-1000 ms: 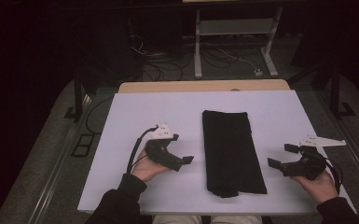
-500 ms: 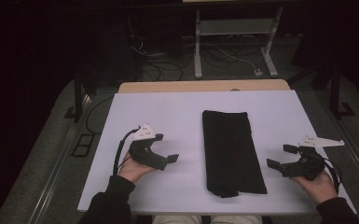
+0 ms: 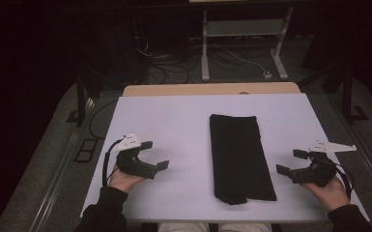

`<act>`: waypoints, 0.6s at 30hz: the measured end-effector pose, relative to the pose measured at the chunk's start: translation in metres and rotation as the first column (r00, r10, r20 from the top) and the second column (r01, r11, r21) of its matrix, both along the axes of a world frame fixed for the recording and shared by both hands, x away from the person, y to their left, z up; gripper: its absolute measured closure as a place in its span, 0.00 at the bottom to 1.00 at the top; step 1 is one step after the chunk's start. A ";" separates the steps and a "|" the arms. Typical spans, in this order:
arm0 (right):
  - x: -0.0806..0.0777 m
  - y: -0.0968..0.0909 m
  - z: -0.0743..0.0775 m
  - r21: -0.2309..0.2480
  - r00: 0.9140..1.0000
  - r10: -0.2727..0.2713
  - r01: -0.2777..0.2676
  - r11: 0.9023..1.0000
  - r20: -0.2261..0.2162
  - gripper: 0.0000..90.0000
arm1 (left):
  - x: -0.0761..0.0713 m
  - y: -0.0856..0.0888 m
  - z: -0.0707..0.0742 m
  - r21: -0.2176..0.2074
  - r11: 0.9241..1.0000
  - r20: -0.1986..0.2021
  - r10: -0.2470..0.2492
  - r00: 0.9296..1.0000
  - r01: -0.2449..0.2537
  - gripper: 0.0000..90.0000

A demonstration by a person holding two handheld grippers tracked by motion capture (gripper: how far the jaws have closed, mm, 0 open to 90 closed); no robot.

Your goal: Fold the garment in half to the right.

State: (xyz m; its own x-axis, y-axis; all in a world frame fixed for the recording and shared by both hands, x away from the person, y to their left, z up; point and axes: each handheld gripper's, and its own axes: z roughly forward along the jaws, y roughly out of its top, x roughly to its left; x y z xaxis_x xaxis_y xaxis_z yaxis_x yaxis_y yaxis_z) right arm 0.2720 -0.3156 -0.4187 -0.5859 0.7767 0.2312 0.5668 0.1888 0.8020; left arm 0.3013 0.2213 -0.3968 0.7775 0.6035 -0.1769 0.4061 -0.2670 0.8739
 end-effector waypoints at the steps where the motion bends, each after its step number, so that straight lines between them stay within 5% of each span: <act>1: 0.000 0.000 0.000 0.000 1.000 0.001 -0.001 1.000 0.001 0.00 | -0.001 0.004 0.000 -0.003 1.000 0.002 0.008 1.000 -0.008 0.00; 10: 0.000 0.001 -0.001 -0.003 1.000 0.001 -0.001 1.000 0.003 0.00 | -0.009 0.032 -0.005 -0.034 0.996 0.026 0.088 0.996 -0.087 0.00; 18: 0.001 0.002 -0.002 -0.003 1.000 0.001 -0.001 1.000 -0.006 0.00 | -0.016 0.055 -0.008 -0.050 0.984 0.035 0.174 0.984 -0.172 0.00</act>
State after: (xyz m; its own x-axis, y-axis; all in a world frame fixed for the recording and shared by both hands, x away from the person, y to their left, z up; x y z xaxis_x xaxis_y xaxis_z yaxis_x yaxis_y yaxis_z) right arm 0.2734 -0.3141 -0.4206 -0.5853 0.7767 0.2325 0.5712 0.1915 0.7981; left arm 0.2857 0.2761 -0.4045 0.6690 0.7214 -0.1790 0.4076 -0.1546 0.9000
